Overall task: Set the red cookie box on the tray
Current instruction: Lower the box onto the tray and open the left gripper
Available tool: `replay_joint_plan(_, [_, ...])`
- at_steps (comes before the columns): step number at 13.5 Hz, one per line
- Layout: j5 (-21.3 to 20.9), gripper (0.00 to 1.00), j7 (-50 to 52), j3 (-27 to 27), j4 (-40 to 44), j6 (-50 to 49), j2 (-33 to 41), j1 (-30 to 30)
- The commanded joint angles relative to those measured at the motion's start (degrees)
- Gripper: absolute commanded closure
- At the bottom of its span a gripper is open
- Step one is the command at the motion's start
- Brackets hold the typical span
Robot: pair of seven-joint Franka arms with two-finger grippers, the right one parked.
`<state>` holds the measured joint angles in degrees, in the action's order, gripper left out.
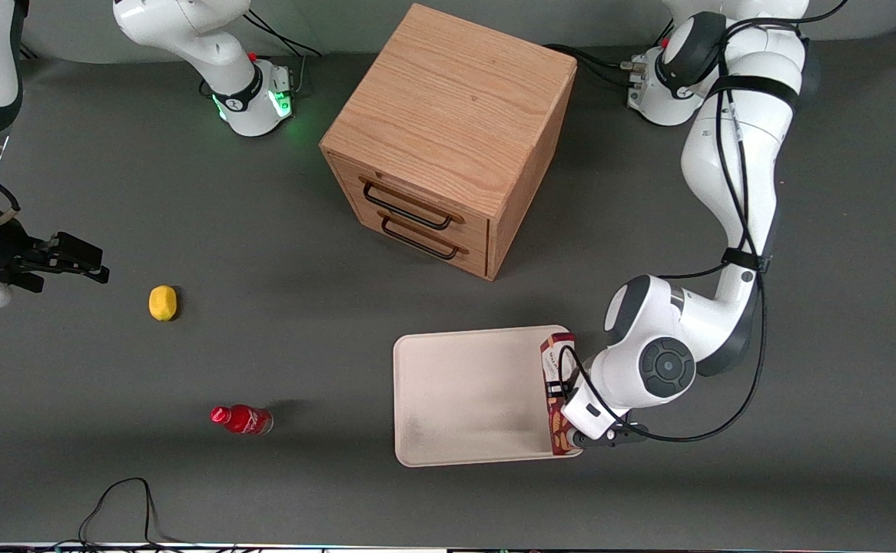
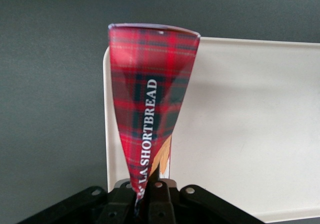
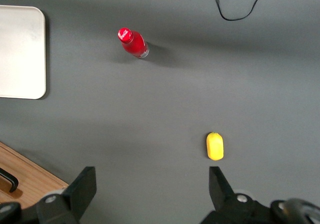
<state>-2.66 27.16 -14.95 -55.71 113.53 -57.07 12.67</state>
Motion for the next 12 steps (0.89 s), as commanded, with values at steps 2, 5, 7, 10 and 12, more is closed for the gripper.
replay_joint_plan(2, [-0.15, 1.00, 1.58, 1.24, 1.30, 0.37, -1.29, 1.04])
replay_joint_plan(5, [0.02, 1.00, 1.67, 1.76, 0.43, 0.46, -1.38, 0.78])
replay_joint_plan(7, [-0.06, 0.82, 1.76, 1.85, -0.28, 0.64, -1.38, 0.60])
replay_joint_plan(10, [-0.06, 0.00, 1.76, 1.85, -1.68, 1.78, -1.29, 0.52])
replay_joint_plan(12, [-0.06, 0.00, 1.76, 1.85, -1.77, 1.87, -1.29, 0.52])
